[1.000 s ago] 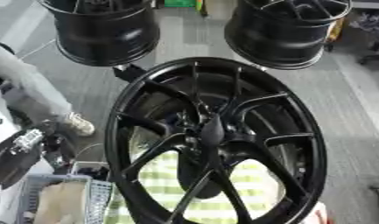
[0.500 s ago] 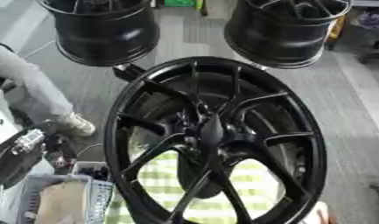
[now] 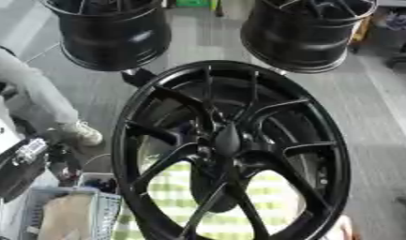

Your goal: Pull the pin out of the wheel hub.

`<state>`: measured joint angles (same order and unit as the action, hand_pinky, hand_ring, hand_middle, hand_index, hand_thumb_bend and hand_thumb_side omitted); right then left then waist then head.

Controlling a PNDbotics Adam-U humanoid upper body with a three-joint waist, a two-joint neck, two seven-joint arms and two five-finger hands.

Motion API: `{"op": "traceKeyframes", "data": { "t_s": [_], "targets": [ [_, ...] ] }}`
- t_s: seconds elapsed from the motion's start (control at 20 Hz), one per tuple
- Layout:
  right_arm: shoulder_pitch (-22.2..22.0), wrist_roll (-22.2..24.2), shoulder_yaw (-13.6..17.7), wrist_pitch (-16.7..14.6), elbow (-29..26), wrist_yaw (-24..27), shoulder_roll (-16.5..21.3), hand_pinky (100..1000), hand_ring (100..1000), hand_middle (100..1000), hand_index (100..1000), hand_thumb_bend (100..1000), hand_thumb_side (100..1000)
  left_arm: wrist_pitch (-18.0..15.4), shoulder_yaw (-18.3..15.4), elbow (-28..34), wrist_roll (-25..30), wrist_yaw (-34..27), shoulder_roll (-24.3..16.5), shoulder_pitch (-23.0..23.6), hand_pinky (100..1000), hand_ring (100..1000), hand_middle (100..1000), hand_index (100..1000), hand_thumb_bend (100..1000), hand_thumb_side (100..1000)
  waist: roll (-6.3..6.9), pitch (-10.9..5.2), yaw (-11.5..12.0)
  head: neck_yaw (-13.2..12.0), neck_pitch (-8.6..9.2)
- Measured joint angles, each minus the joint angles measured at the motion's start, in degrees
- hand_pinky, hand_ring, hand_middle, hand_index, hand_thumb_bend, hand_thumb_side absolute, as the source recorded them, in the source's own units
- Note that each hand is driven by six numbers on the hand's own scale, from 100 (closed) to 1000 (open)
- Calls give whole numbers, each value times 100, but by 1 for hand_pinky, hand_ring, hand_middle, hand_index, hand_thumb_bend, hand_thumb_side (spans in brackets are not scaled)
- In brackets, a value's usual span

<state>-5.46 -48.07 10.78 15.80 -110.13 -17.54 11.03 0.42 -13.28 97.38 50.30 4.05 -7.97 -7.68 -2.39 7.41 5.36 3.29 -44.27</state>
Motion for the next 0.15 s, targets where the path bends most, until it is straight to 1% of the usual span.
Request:
{"op": "traceKeyframes", "data": {
  "t_s": [0.15],
  "targets": [
    [24, -30, -60, -30, 25, 40, -19, 571, 579, 731, 883, 100, 430, -7, 1, 0, 7, -1, 0, -4, 580, 435, 580, 703, 100, 950, 0, 3, 13, 0, 0]
  ]
}}
